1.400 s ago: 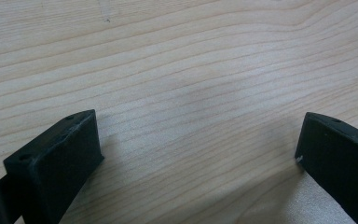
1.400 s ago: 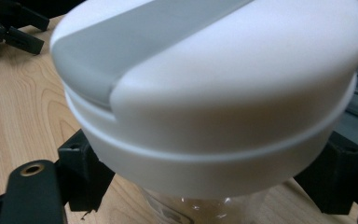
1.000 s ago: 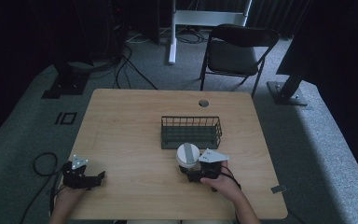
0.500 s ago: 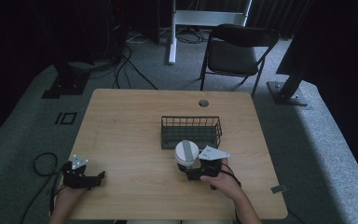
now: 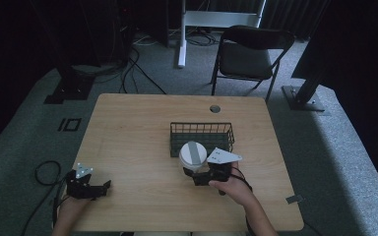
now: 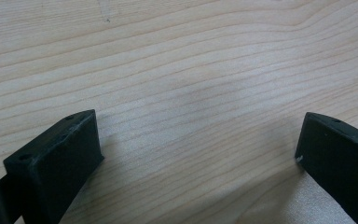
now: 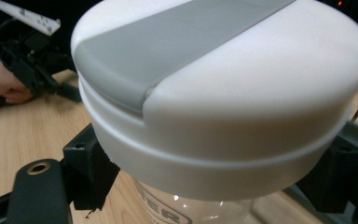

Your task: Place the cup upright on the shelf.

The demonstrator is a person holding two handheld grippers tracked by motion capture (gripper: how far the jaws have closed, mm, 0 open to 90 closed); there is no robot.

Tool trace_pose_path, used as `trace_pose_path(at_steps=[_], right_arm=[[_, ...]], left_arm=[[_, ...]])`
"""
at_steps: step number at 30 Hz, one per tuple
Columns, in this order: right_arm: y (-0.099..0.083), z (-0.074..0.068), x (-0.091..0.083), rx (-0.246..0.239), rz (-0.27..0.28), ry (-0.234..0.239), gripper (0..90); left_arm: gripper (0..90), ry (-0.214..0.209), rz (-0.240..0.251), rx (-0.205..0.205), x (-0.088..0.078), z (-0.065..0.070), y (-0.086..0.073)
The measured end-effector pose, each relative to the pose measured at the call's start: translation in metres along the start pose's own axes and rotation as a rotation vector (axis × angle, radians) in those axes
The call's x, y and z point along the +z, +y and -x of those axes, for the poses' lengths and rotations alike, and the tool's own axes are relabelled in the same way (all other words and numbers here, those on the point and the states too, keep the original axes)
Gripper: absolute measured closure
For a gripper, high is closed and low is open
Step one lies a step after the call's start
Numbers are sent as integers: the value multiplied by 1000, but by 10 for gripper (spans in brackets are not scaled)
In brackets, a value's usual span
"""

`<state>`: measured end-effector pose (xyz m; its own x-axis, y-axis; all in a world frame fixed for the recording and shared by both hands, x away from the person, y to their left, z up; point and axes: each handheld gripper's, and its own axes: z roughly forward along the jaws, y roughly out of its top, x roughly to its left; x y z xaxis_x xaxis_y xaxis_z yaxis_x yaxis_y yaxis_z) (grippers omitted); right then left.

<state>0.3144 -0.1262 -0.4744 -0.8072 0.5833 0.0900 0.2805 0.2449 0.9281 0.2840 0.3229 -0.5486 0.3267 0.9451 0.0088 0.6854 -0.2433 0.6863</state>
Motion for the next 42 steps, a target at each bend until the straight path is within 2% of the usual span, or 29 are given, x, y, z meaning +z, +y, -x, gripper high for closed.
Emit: trace_pose_path(at_steps=[6, 14, 21, 23, 29, 32, 38, 39, 42], right_arm=[[14, -1, 0, -10, 15, 7, 182], [36, 6, -2, -16, 64, -54, 182], [52, 15, -5, -3, 98, -158, 182], [56, 17, -5, -13, 99, -196, 182], [66, 27, -6, 18, 121, -320, 182], [69, 34, -6, 32, 132, -367, 182], [71, 44, -2, 61, 115, -429, 182], [71, 46, -1, 53, 110, -443, 182], [70, 51, 3, 84, 97, -475, 182]], left_arm=[[2, 0, 0, 0, 0, 0, 0], [2, 0, 0, 0, 0, 0, 0], [2, 0, 0, 0, 0, 0, 0], [2, 0, 0, 1, 0, 0, 0], [2, 0, 0, 0, 0, 0, 0], [2, 0, -1, 1, 0, 0, 0], [2, 0, 0, 0, 0, 0, 0], [2, 0, 0, -1, 0, 0, 0], [2, 0, 0, -2, 0, 0, 0]])
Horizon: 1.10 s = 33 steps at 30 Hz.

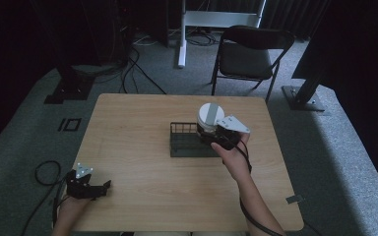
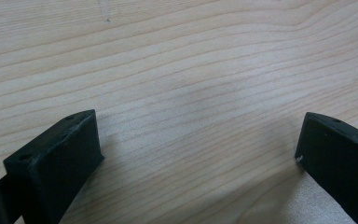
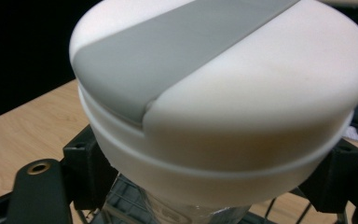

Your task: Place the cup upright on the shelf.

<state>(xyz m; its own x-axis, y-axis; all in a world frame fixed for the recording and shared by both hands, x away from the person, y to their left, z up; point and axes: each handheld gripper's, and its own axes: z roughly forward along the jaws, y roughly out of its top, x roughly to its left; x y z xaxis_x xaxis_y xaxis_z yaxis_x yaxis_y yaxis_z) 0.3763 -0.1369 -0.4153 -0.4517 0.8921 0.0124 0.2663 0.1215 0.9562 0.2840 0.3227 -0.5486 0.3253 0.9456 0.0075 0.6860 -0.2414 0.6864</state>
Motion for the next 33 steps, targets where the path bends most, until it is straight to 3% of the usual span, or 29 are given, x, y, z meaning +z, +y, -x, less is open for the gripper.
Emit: trace_pose_path(at_steps=[2, 9, 13, 24, 33], right_arm=[[-2, 1, 3, -11, -20, -34, 182], [-12, 6, 14, 32, -77, -151, 182], [-18, 7, 21, 45, -105, -185, 182], [-29, -1, 39, 90, -148, -255, 182], [-36, -7, 50, 107, -197, -263, 182]], left_arm=[[2, -1, 0, 0, 0, 0, 0], [2, -1, 0, -1, 0, 0, 0], [2, 0, 0, 2, 0, 0, 0], [2, 0, 0, 2, 0, 0, 0], [2, 0, 0, 2, 0, 0, 0]])
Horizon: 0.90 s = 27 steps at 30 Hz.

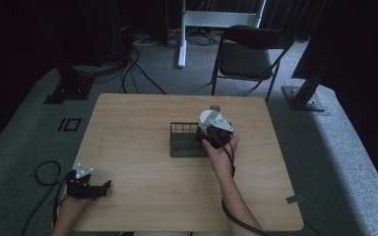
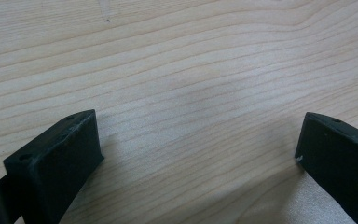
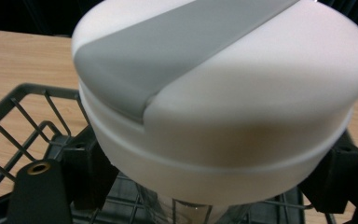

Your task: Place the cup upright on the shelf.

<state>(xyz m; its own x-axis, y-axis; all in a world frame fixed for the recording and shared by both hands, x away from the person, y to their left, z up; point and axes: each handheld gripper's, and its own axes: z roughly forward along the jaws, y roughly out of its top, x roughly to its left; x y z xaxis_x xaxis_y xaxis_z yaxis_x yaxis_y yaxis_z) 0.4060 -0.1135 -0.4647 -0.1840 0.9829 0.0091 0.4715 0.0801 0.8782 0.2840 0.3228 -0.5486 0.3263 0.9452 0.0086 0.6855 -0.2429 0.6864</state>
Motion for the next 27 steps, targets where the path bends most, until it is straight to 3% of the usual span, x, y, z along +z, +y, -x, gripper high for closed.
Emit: trace_pose_path(at_steps=[7, 14, 27], right_arm=[[-4, -1, 6, 11, -40, 7, 182], [-3, -2, 7, -15, -55, 3, 182], [-9, 2, 6, -23, -17, 49, 179]], left_arm=[[2, 0, 0, 0, 0, 0, 0], [2, 0, 0, 0, 0, 0, 0], [2, 0, -1, 0, 0, 0, 0]])
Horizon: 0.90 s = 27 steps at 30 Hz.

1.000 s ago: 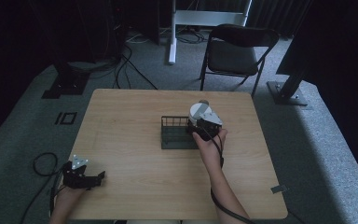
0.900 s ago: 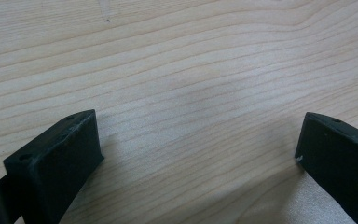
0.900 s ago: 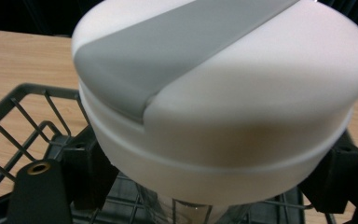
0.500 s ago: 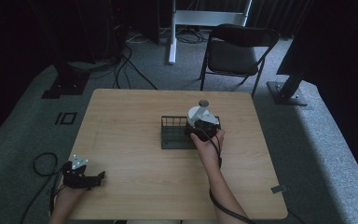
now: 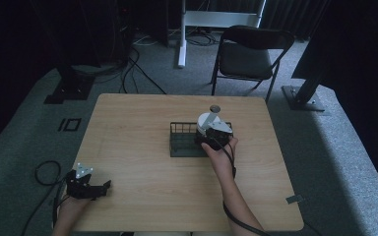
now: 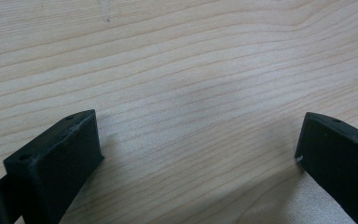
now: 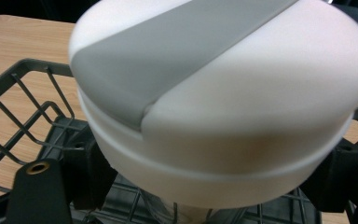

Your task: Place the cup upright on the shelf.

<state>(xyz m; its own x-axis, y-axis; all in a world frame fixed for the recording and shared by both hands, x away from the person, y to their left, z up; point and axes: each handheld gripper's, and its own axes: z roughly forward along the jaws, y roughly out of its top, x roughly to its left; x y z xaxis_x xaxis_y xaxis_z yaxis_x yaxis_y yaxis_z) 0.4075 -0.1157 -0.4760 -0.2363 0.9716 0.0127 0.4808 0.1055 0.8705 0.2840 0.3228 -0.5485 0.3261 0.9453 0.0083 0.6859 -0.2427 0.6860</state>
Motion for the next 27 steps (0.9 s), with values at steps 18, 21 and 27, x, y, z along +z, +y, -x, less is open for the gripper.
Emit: trace_pose_path(at_steps=[18, 21, 27], right_arm=[[-4, 6, -10, -2, 48, 55, 125], [-4, 6, -12, -5, 49, 60, 125], [-6, 6, -16, -13, 47, 79, 120]], left_arm=[[2, 0, 0, 0, 0, 0, 0], [2, 0, 0, 0, 0, 0, 0], [2, 0, 0, 0, 0, 0, 0]])
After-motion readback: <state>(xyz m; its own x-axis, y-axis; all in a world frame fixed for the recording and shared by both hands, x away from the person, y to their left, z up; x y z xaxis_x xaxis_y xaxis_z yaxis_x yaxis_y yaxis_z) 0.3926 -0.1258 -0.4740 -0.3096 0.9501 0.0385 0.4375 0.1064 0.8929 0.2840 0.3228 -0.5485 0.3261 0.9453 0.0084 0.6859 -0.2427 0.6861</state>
